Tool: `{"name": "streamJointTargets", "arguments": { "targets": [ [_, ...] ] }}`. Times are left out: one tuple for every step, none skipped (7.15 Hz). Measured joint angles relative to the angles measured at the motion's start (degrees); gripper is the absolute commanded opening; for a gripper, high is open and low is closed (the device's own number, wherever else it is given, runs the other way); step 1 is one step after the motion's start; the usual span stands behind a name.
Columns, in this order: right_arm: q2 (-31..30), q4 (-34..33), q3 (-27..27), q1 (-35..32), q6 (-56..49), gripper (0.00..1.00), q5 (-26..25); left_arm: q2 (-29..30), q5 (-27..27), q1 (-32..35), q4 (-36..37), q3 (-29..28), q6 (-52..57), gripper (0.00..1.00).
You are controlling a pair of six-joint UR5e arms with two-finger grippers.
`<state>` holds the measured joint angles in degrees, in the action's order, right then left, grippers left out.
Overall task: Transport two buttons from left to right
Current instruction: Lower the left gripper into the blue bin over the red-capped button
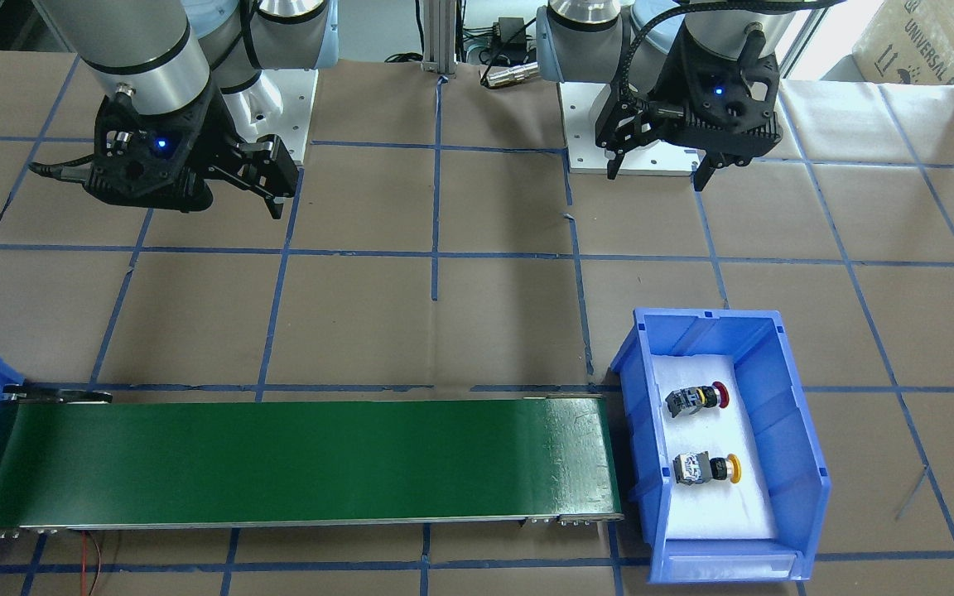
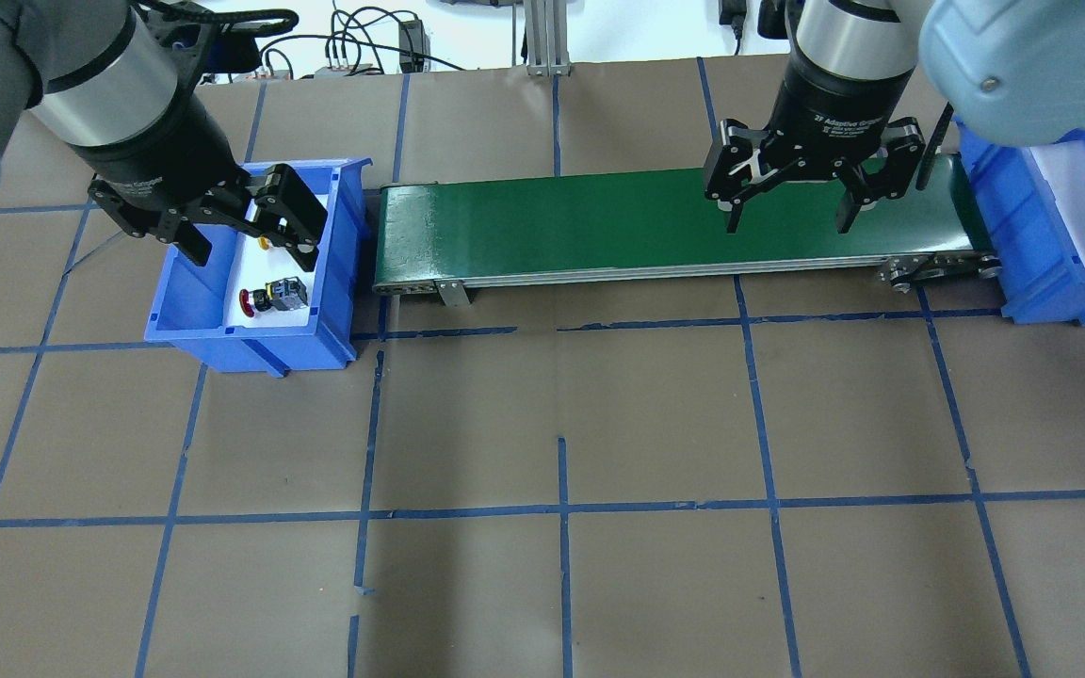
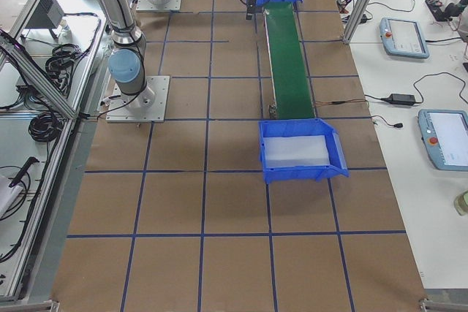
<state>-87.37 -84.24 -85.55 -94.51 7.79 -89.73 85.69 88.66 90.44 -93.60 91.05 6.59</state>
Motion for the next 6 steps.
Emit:
{"name": "streamJointTargets", "arguments": {
  "targets": [
    [-0.8,1.4,-0.1,0.2,0.1,1.0,-0.1,0.0,0.0,0.0,0.0,0.0,0.0,1.0],
    [-1.6,4.2,-0.1,0.9,0.3,1.0,-0.1,0.0,0.0,0.0,0.0,0.0,0.1,1.0],
    [-2.1,6.1,0.2,1.9,0.5,1.0,-0.2,0.0,0.0,0.0,0.0,0.0,0.1,1.0],
    [-2.4,7.0,1.1,2.6,0.4,1.0,-0.4,0.0,0.0,-0.1,0.0,0.0,0.1,1.0],
    [-2.7,8.1,2.0,2.9,0.4,1.0,-2.3,0.1,-0.1,-0.3,0.1,-0.1,0.2,1.0],
    [-3.2,9.4,3.2,2.9,0.5,1.0,-5.4,0.5,-0.1,-0.8,0.1,-0.6,1.1,1.0]
  ]
}}
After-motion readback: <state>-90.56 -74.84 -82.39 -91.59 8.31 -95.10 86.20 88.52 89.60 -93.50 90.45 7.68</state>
